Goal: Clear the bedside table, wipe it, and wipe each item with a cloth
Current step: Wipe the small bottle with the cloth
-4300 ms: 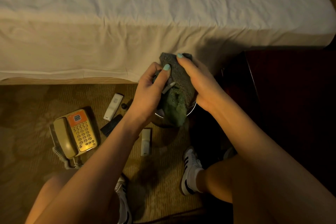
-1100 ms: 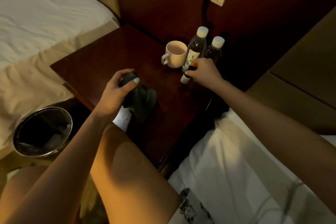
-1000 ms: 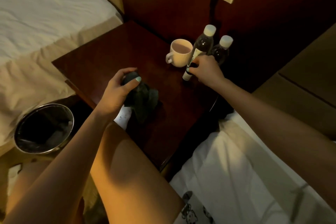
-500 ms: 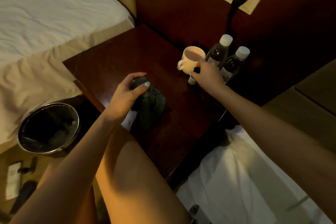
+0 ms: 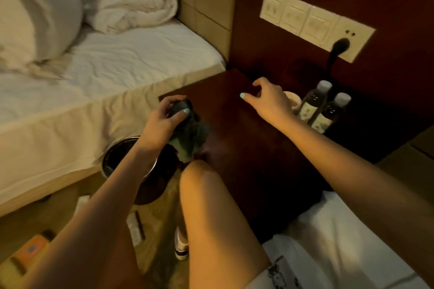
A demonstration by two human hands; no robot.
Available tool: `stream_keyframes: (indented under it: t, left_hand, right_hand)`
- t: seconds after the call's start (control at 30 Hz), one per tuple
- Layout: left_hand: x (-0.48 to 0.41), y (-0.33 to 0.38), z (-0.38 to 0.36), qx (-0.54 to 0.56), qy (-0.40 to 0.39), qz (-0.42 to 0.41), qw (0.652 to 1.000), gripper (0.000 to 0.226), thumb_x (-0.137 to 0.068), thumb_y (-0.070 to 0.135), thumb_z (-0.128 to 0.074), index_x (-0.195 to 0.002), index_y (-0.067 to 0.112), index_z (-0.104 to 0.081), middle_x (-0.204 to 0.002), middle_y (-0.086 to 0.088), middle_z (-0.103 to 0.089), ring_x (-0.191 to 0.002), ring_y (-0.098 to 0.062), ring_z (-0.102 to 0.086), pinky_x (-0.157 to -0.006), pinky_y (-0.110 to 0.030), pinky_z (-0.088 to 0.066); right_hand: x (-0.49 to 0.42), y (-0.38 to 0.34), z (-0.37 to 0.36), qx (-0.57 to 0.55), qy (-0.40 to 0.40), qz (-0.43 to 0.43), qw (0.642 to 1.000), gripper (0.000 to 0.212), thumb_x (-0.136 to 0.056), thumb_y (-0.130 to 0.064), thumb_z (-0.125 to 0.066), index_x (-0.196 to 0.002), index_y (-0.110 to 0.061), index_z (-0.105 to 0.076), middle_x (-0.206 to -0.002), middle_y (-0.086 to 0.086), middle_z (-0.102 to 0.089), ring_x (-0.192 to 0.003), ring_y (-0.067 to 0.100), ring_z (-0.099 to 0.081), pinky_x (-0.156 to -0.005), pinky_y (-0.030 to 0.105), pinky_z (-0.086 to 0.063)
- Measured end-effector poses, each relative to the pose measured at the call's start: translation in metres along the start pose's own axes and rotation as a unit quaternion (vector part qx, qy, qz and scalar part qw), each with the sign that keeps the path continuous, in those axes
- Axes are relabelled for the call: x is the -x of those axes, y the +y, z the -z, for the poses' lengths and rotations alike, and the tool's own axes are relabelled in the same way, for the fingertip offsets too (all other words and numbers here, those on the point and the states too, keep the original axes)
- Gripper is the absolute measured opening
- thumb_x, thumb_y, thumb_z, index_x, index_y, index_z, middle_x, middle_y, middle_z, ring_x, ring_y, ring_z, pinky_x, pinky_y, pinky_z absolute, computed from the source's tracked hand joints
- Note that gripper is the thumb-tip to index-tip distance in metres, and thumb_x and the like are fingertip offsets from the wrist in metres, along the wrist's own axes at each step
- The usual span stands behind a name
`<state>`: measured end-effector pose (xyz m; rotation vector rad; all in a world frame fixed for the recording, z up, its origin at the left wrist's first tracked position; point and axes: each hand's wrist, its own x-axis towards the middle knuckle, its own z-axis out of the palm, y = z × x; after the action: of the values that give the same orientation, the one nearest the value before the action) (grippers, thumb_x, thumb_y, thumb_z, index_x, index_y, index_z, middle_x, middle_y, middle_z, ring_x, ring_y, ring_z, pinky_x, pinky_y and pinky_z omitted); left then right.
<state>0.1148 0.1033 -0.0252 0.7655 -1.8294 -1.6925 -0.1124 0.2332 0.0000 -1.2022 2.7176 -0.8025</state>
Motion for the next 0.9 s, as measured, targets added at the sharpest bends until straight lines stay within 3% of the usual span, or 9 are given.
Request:
stream_keyframes:
  t: [0.13,0.3,0.47,0.6,0.73,0.9]
  left_hand:
    - [0.031,-0.002,0.057,-0.029,0.083,0.002,0.996,0.03,-0.097,0.015,-0.056,-0.126,0.021,-0.054,-0.111,-0.002,-0.059,-0.084,-0.008,-0.064,-0.061,-0.017,-0.053]
    - [0.069,-0.032,0.13,-0.058,0.156,0.048,0.985,0.04,-0.093,0.016,-0.063,-0.129,0.024,-0.048,-0.12,-0.007,-0.056,-0.1,-0.019,-0.06,-0.08,-0.028,-0.055]
    - [0.1,-0.08,0.197,-0.052,0.238,0.108,0.964,0.036,-0.091,0.008,-0.064,-0.124,0.015,-0.052,-0.117,-0.007,-0.059,-0.096,-0.017,-0.063,-0.072,-0.022,-0.056]
    - [0.122,-0.123,0.253,-0.102,0.292,0.143,0.94,0.03,-0.089,0.01,-0.066,-0.116,0.018,-0.055,-0.113,-0.006,-0.06,-0.102,-0.019,-0.058,-0.081,-0.029,-0.048]
    - [0.134,-0.162,0.301,-0.139,0.314,0.185,0.921,0.031,-0.09,0.011,-0.065,-0.119,0.015,-0.055,-0.116,-0.005,-0.059,-0.11,-0.02,-0.056,-0.09,-0.033,-0.049]
    - [0.117,-0.201,0.363,-0.125,0.305,0.216,0.919,0.034,-0.088,0.01,-0.067,-0.12,0.015,-0.054,-0.114,-0.002,-0.057,-0.107,-0.014,-0.055,-0.088,-0.023,-0.049]
  right_hand:
    - [0.012,-0.069,-0.034,-0.033,-0.056,0.075,0.995,0.049,-0.09,-0.047,-0.06,-0.127,-0.015,-0.053,-0.114,0.007,-0.061,-0.1,0.023,-0.061,-0.082,0.04,-0.053]
    - [0.028,-0.14,-0.109,-0.042,-0.171,0.142,0.974,0.041,-0.091,-0.041,-0.061,-0.12,-0.012,-0.059,-0.113,0.006,-0.062,-0.102,0.024,-0.061,-0.086,0.044,-0.052]
    - [0.045,-0.193,-0.204,-0.026,-0.263,0.182,0.947,0.042,-0.09,-0.041,-0.062,-0.121,-0.014,-0.059,-0.111,0.005,-0.064,-0.095,0.019,-0.06,-0.083,0.037,-0.051]
    - [0.058,-0.221,-0.281,0.008,-0.338,0.21,0.917,0.041,-0.091,-0.039,-0.061,-0.123,-0.013,-0.058,-0.115,0.005,-0.062,-0.098,0.021,-0.061,-0.079,0.035,-0.052]
    - [0.068,-0.244,-0.354,0.032,-0.399,0.218,0.89,0.04,-0.092,-0.036,-0.061,-0.125,-0.012,-0.056,-0.118,0.007,-0.061,-0.103,0.023,-0.06,-0.085,0.039,-0.053]
    - [0.082,-0.265,-0.446,0.014,-0.434,0.199,0.878,0.045,-0.092,-0.031,-0.061,-0.13,-0.011,-0.05,-0.122,0.01,-0.059,-0.108,0.024,-0.058,-0.088,0.037,-0.051]
